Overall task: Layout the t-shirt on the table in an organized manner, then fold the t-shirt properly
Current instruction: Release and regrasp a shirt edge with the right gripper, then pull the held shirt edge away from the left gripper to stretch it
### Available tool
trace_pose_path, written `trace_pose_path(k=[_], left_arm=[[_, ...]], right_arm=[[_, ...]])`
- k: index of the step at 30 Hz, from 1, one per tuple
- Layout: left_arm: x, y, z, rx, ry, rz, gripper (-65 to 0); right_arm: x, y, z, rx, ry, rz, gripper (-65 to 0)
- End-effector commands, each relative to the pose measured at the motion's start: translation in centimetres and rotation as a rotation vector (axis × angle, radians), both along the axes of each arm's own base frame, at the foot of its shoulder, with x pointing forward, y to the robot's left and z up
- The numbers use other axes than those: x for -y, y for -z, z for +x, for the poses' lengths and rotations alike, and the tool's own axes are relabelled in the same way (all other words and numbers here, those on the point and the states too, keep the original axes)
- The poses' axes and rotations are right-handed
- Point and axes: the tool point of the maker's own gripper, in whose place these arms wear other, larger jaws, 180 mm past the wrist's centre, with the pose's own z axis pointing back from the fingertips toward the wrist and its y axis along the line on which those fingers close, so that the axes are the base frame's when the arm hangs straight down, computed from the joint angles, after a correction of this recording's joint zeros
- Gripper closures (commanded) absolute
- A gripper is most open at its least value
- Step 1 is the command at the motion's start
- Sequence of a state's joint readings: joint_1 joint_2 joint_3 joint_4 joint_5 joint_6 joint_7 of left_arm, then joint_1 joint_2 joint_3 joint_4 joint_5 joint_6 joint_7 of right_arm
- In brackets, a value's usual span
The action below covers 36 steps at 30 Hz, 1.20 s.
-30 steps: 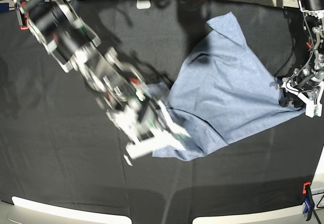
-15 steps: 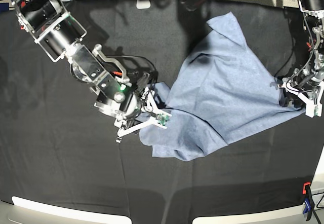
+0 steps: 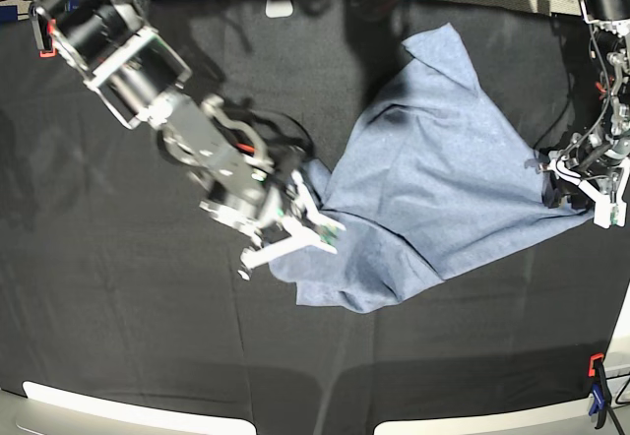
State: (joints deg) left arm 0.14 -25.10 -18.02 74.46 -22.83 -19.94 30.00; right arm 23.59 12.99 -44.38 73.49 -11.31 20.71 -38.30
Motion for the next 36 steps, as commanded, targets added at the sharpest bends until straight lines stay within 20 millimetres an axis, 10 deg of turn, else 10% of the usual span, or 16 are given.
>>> trace_pose_path(k=[1,10,22,28,36], left_arm=[[-0.7,-2.0,1.2,0.062,-0.001,0.014,-26.6],[-0.7,-2.0,1.2,0.062,-0.001,0.013,-26.6],[-0.7,-1.9,1.2,0.058,-0.001,0.013,-26.6],[-0.7,-1.6,0.9,0.048,0.000,0.013,-26.6],[-0.7,-0.3,-0.6,0.015,-0.001,0.013,-26.6]], right_arm=[[-0.5,-3.2,2.7,0.117,0.013,0.033,0.0],[-1.0,-13.8,10.4,0.398,0.084,0.110,0.0],[-3.6,-18.5,19.5,0.539,0.188,0.150,0.0],[-6.8,-22.9,20.6,0.655,0.213,0.176,0.0],[-2.4,-24.7,20.5,0.715,0.400,-0.046,0.0]])
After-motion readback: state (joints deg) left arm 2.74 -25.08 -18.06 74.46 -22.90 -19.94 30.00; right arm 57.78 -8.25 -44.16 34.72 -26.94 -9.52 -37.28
